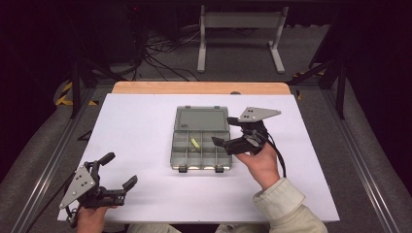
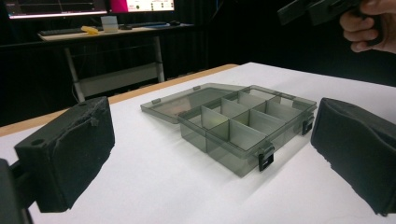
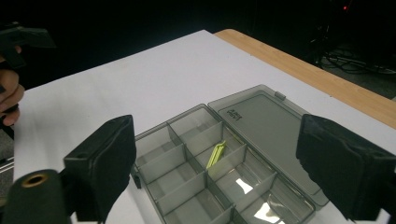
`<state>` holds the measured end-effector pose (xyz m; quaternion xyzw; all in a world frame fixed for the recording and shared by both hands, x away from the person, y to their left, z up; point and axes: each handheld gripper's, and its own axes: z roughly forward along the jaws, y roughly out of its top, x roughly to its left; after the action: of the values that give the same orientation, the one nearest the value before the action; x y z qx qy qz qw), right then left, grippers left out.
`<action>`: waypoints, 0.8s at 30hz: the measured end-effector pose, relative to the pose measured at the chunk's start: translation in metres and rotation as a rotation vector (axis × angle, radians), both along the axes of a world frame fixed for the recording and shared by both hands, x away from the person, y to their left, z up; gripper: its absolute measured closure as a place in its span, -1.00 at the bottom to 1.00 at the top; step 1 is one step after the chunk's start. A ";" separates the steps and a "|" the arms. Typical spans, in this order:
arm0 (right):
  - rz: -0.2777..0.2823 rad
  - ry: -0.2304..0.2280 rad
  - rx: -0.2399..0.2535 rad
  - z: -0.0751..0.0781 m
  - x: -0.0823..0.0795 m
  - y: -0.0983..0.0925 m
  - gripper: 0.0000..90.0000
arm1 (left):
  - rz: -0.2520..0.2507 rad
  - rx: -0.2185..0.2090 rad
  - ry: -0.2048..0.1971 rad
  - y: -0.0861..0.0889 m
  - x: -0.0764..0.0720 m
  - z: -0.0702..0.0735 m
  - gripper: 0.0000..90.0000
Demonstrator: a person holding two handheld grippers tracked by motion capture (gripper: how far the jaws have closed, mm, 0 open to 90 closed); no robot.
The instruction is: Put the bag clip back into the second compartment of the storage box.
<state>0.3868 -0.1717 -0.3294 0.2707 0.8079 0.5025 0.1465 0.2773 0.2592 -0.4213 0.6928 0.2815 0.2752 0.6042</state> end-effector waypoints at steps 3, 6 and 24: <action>-0.003 -0.021 0.013 0.003 -0.010 -0.010 -0.81 | -0.001 -0.005 0.000 -0.001 0.001 0.000 -1.00; -0.006 -0.045 0.030 0.006 -0.020 -0.020 -0.85 | -0.007 -0.001 -0.002 -0.001 0.002 0.001 -1.00; -0.036 -0.151 0.108 -0.016 -0.062 -0.070 -0.99 | -0.004 -0.012 -0.009 0.001 0.002 0.002 -1.00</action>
<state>0.3245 -0.2414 -0.3452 0.2540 0.7612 0.5618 0.2012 0.2795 0.2601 -0.4191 0.6884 0.2791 0.2755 0.6102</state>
